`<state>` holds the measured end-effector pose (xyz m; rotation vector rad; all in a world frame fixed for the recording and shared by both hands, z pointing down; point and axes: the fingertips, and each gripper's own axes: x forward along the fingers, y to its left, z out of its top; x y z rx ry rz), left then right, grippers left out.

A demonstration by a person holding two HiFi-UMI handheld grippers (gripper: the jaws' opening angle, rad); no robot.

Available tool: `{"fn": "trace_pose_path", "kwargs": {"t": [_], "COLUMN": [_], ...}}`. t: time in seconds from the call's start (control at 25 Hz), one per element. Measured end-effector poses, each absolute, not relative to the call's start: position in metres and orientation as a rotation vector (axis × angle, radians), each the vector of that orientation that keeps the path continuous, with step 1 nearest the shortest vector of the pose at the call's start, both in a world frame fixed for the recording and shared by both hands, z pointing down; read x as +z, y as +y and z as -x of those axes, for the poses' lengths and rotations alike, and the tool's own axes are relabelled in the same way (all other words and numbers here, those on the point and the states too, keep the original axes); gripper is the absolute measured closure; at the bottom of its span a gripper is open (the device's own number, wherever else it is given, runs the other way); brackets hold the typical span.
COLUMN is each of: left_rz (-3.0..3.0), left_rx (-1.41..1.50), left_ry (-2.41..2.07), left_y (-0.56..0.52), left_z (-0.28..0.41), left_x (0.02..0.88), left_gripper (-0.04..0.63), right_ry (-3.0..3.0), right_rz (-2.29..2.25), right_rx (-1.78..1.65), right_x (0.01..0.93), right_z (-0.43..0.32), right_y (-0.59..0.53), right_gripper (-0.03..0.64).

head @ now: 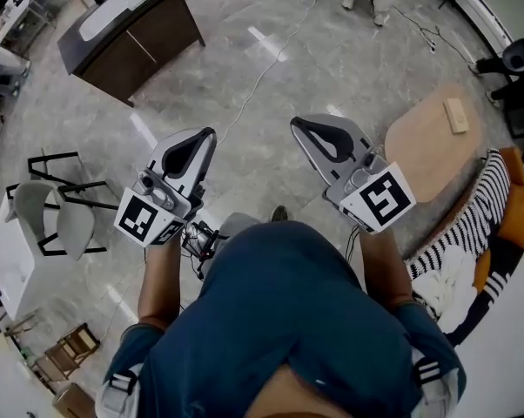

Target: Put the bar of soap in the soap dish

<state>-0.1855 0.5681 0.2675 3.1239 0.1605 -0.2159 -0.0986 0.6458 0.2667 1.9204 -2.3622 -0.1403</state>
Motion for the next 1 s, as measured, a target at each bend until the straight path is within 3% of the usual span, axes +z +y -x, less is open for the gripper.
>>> {"fn": "trace_pose_path", "kwargs": {"t": [1.0], "left_rz": [-3.111], "left_rx": [-0.229], "left_ry": [0.159], "left_y": [0.38], "left_z": [0.149], "left_x": [0.272], "left_gripper": [0.592], "right_ry": [-2.335], "right_rz": [-1.937], "right_rx": [-0.108], "right_x": [0.27], "right_z": [0.062], "right_y": [0.465], "right_gripper": [0.603]}}
